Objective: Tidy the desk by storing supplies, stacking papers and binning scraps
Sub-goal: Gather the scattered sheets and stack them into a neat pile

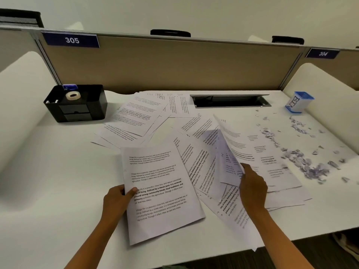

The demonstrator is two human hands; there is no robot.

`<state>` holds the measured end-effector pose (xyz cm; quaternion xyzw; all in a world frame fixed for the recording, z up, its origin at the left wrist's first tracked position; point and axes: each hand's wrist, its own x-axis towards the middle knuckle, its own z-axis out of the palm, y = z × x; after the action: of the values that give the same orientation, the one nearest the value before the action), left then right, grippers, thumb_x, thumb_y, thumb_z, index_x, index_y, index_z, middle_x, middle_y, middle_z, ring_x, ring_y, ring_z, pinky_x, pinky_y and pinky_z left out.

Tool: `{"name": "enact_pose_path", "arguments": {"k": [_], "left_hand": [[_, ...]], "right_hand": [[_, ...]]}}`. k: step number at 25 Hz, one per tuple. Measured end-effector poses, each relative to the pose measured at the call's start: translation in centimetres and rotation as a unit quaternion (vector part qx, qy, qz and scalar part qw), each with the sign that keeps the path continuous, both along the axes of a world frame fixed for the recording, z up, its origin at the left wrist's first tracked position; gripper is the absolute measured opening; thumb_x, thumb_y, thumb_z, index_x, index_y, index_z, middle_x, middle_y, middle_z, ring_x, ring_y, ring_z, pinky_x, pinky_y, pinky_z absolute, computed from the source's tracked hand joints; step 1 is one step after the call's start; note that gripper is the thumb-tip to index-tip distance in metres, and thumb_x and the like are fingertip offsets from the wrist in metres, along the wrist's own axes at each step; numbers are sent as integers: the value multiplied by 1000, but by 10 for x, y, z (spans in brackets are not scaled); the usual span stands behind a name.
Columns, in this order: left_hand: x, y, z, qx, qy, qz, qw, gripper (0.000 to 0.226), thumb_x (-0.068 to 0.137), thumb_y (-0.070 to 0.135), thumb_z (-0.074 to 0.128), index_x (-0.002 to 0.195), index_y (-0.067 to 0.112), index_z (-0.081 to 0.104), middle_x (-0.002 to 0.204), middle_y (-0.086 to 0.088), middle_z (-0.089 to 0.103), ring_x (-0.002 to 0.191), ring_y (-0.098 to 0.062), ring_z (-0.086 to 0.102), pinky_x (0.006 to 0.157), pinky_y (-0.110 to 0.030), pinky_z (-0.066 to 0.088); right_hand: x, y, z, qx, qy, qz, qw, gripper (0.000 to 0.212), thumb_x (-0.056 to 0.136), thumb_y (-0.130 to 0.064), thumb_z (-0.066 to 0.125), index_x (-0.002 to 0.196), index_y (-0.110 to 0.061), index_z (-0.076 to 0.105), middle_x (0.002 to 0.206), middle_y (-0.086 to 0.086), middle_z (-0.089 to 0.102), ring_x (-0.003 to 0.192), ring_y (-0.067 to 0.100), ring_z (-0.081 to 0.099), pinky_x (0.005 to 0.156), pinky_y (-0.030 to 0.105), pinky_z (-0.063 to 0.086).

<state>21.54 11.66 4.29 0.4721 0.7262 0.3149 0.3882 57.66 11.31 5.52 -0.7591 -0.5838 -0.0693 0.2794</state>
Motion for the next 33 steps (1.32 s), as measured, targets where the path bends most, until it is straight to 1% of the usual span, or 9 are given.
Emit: {"name": "enact_pose_path", "arguments": {"k": [3, 6, 11, 15, 19, 21, 24, 27, 33], "left_hand": [[-1, 0, 2, -7, -9, -6, 1000, 18, 87, 33, 62, 88, 15, 62, 75, 2, 63, 72, -19, 61, 56, -21, 42], [2, 0, 8, -26, -9, 18, 999, 47, 95, 43, 41, 65, 8, 52, 61, -4, 53, 58, -20, 50, 51, -25, 35], [3, 1, 10, -51, -25, 39, 998, 54, 96, 47, 29, 68, 8, 51, 65, -9, 53, 57, -20, 47, 51, -26, 36], [2, 4, 5, -65, -21, 50, 996, 56, 95, 51, 28, 66, 8, 50, 67, -12, 55, 62, -25, 50, 60, -30, 40], [1, 5, 2, -55, -11, 30, 998, 48, 94, 44, 44, 85, 1, 64, 83, -15, 66, 72, -29, 58, 61, -33, 44], [-1, 5, 0, -41, -16, 14, 999, 32, 90, 35, 57, 93, 5, 67, 87, -12, 69, 76, -28, 62, 62, -32, 48], [-5, 4, -2, -32, -8, -2, 999, 26, 87, 27, 63, 103, 7, 67, 92, -8, 68, 76, -23, 60, 55, -24, 43], [-5, 5, -4, -32, 7, -12, 999, 28, 87, 25, 63, 107, 4, 66, 101, -12, 69, 79, -24, 59, 54, -19, 40], [-7, 9, -6, -59, -17, -16, 998, 27, 87, 18, 63, 110, 4, 63, 104, -15, 68, 85, -28, 62, 56, -26, 46]], "right_hand": [[-45, -3, 13, 85, -23, 100, 991, 33, 79, -1, 67, 112, 0, 63, 68, 10, 69, 42, 10, 56, 47, 12, 44], [-97, -9, 17, 92, -2, 238, 967, 38, 79, 0, 70, 115, -5, 64, 72, 5, 72, 44, 9, 58, 47, 12, 45], [-157, -10, 2, -31, 12, 381, 924, 47, 89, -10, 57, 133, -21, 48, 79, 2, 72, 57, 15, 64, 55, 23, 54], [-177, -11, -1, -99, 27, 442, 891, 34, 95, -31, 45, 126, -21, 55, 113, 7, 68, 91, 25, 68, 77, 33, 56], [-182, -8, 5, -216, 109, 471, 848, 42, 96, -46, 36, 115, -19, 62, 110, 2, 67, 99, 19, 60, 85, 33, 47], [-169, -3, 0, -175, 167, 427, 872, 34, 96, -39, 41, 111, -18, 63, 108, 0, 66, 99, 15, 57, 87, 33, 46], [-135, 8, -6, -107, 213, 206, 949, 23, 92, -20, 53, 114, -19, 57, 118, -1, 56, 111, 14, 47, 94, 29, 42], [-93, 20, -3, -208, 123, -57, 969, 43, 89, -22, 55, 128, -10, 43, 132, 13, 41, 119, 28, 39, 95, 35, 38], [-82, 32, -13, -235, 144, -14, 961, 52, 90, -13, 55, 138, -8, 35, 134, 14, 38, 120, 26, 39, 100, 32, 36]]}}
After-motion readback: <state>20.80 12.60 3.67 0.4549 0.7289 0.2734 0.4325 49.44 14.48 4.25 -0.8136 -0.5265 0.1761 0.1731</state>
